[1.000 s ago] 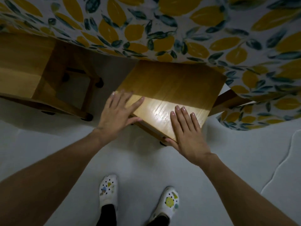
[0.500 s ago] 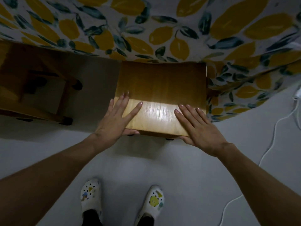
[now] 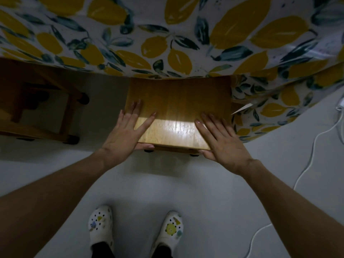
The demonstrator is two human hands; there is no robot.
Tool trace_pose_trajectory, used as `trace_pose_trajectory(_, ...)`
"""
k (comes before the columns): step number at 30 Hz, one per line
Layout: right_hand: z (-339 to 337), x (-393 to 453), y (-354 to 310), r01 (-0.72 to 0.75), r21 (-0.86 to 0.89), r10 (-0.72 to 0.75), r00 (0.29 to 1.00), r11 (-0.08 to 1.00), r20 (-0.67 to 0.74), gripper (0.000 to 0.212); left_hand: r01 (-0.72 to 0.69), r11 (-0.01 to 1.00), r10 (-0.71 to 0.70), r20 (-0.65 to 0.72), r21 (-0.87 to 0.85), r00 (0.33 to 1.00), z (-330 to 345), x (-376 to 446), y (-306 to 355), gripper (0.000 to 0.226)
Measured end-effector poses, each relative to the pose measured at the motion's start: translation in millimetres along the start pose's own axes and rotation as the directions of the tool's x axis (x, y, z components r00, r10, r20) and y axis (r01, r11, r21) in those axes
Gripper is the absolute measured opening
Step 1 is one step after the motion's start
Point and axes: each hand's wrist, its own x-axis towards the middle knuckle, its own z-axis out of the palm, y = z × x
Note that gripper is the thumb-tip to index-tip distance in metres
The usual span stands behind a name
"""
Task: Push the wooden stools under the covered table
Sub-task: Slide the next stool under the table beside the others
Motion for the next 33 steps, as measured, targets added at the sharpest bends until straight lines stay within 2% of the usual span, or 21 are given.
trace_pose_trajectory(6, -3, 0, -1, -0.015, -0.018, 0.015, 0.999, 1.000, 0.032, 0.078, -0.009, 0.998, 0.007, 0.028, 0.067, 1.000, -2, 1, 2, 0.089)
trace_pose_trajectory(10, -9, 0, -7, -0.049, -0.042, 0.052, 0.995, 0.998, 0.089, 0.078, 0.012, 0.995, -0.023, 0.103, 0.101, 0.994, -9, 0, 3, 0.093)
trace_pose_trajectory(13, -18, 3, -28, -0.163, -0.017, 0.164, 0.978, 0.986, 0.132, 0.078, 0.020, 0.980, -0.065, 0.222, 0.198, 0.973, -19, 1, 3, 0.092)
trace_pose_trajectory(15, -30, 4, -48, -0.269, 0.075, 0.254, 0.953, 0.960, 0.167, 0.077, 0.017, 0.974, -0.087, 0.303, 0.225, 0.949, -32, 3, 7, 0.089)
trace_pose_trajectory(18, -59, 1, -71, -0.412, 0.218, 0.367, 0.905, 0.885, 0.216, 0.074, 0.108, 0.990, -0.131, 0.323, 0.089, 0.937, -64, -1, 24, 0.077)
trace_pose_trajectory(21, -109, -12, -81, -0.504, 0.306, 0.449, 0.862, 0.808, 0.234, 0.073, 0.256, 0.957, -0.223, 0.219, -0.134, 0.950, -105, -16, 47, 0.070)
trace_pose_trajectory(23, -155, -19, -84, -0.524, 0.336, 0.475, 0.852, 0.783, 0.220, 0.072, 0.302, 0.916, -0.272, 0.144, -0.265, 0.951, -137, -28, 58, 0.069)
trace_pose_trajectory(27, -252, -32, -88, -0.494, 0.397, 0.499, 0.861, 0.774, 0.099, 0.069, 0.302, 0.853, -0.315, 0.043, -0.426, 0.948, -215, -48, 72, 0.071)
trace_pose_trajectory(30, -314, -39, -90, -0.481, 0.392, 0.505, 0.862, 0.784, 0.048, 0.068, 0.276, 0.847, -0.319, -0.020, -0.454, 0.947, -275, -58, 73, 0.070)
trace_pose_trajectory(33, -366, -45, -90, -0.496, 0.424, 0.539, 0.842, 0.758, 0.020, 0.070, 0.273, 0.838, -0.321, -0.022, -0.472, 0.947, -330, -66, 73, 0.068)
